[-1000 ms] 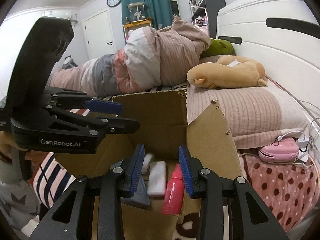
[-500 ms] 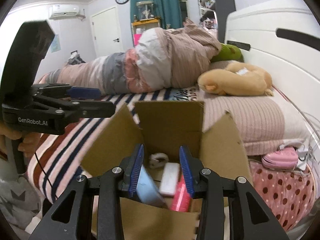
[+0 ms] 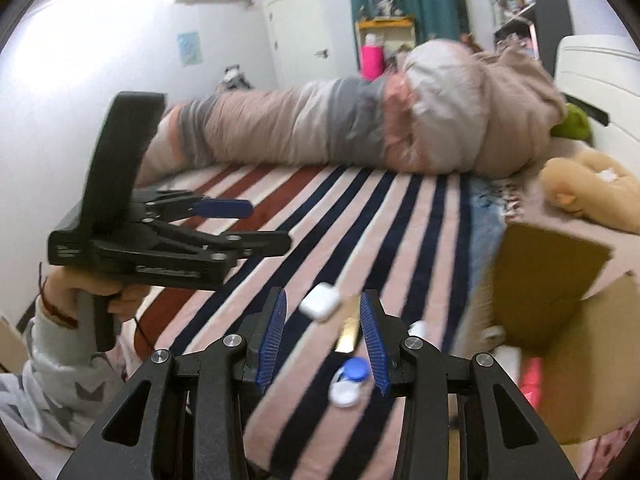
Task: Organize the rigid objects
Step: 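Grasp the white earbud case with the left tool while the right tool grasps the lens case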
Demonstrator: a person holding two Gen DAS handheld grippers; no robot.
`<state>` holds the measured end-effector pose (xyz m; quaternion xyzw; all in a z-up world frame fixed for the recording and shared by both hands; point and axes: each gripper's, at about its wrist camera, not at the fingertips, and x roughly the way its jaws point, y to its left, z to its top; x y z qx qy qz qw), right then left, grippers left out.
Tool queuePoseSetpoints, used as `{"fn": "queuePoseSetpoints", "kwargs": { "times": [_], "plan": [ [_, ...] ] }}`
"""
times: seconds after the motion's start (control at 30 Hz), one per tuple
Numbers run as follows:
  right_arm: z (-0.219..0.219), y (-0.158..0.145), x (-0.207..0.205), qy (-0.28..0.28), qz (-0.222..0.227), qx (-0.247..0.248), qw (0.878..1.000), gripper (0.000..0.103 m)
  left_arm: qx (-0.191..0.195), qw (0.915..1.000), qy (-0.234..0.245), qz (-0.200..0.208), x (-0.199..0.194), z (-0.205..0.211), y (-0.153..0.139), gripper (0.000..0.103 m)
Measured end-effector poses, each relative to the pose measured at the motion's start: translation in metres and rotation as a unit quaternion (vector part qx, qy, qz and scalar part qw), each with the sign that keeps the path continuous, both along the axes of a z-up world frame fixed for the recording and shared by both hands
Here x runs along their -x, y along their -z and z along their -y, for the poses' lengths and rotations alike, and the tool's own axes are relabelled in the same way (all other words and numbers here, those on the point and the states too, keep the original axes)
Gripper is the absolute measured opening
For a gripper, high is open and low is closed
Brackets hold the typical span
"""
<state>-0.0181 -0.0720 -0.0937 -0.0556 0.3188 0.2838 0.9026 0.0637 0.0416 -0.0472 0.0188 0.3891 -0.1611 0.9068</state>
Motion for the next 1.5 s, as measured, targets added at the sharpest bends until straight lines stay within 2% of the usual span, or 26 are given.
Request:
{"fn": "queuePoseSetpoints", "kwargs": {
  "times": [0.1,0.17,0.33,0.5,0.6,0.63,0.7,0.73,0.83,1.03,1.2,1.27,1.33,1.4,1.5],
  "plan": [
    [-0.020,0.029,0.000,-0.001,-0.026,0.025,0.999,0.037,0.006,0.9997,-0.002,-0.024,-0.005,-0.010,0.033,0.072],
    [-0.026,0.048,-0.002,0.002,-0.045,0.035,0.998,0.043,0.015,0.9991,-0.002,-0.041,-0.010,-0.012,0.054,0.072],
    [-0.028,0.098,-0.016,0.055,-0.080,0.071,0.993,0.044,0.019,0.9970,0.000,-0.076,-0.023,-0.008,0.099,0.072],
    [-0.019,0.128,-0.031,0.096,-0.096,0.088,0.987,0.044,0.031,0.9947,0.002,-0.098,-0.037,-0.002,0.127,0.072],
    [-0.016,0.135,-0.037,0.100,-0.105,0.095,0.985,0.043,0.030,0.9953,0.001,-0.092,-0.043,0.003,0.135,0.069],
    [-0.016,0.137,-0.040,0.099,-0.109,0.093,0.985,0.043,0.029,0.9956,0.000,-0.089,-0.046,0.004,0.136,0.066],
    [-0.015,0.137,-0.044,0.101,-0.109,0.096,0.984,0.030,0.030,0.9960,-0.006,-0.084,-0.050,0.006,0.138,0.060],
    [-0.015,0.135,-0.046,0.102,-0.106,0.099,0.984,0.027,0.028,0.9962,-0.011,-0.082,-0.052,0.007,0.139,0.055],
    [-0.016,0.132,-0.044,0.100,-0.100,0.103,0.985,0.027,0.035,0.9961,-0.012,-0.079,-0.056,0.005,0.141,0.044],
    [-0.017,0.120,-0.036,0.092,-0.087,0.097,0.987,0.027,0.036,0.9961,-0.018,-0.079,-0.052,0.004,0.138,0.043],
    [-0.023,0.096,-0.029,0.072,-0.062,0.084,0.992,0.027,0.032,0.9968,-0.025,-0.069,-0.040,-0.002,0.124,0.041],
    [-0.026,0.085,-0.026,0.063,-0.051,0.077,0.994,0.027,0.029,0.9974,-0.028,-0.060,-0.031,-0.005,0.113,0.037],
    [-0.029,0.074,-0.021,0.053,-0.036,0.073,0.995,0.027,0.022,0.9978,-0.025,-0.058,-0.025,-0.006,0.105,0.023],
    [-0.032,0.067,-0.018,0.049,-0.025,0.075,0.996,0.027,0.007,0.9965,-0.022,-0.080,-0.023,-0.005,0.111,0.023],
    [-0.031,0.066,-0.015,0.047,-0.031,0.065,0.996,0.027,0.008,0.9947,-0.033,-0.097,-0.023,-0.006,0.126,0.027]
  ]
}}
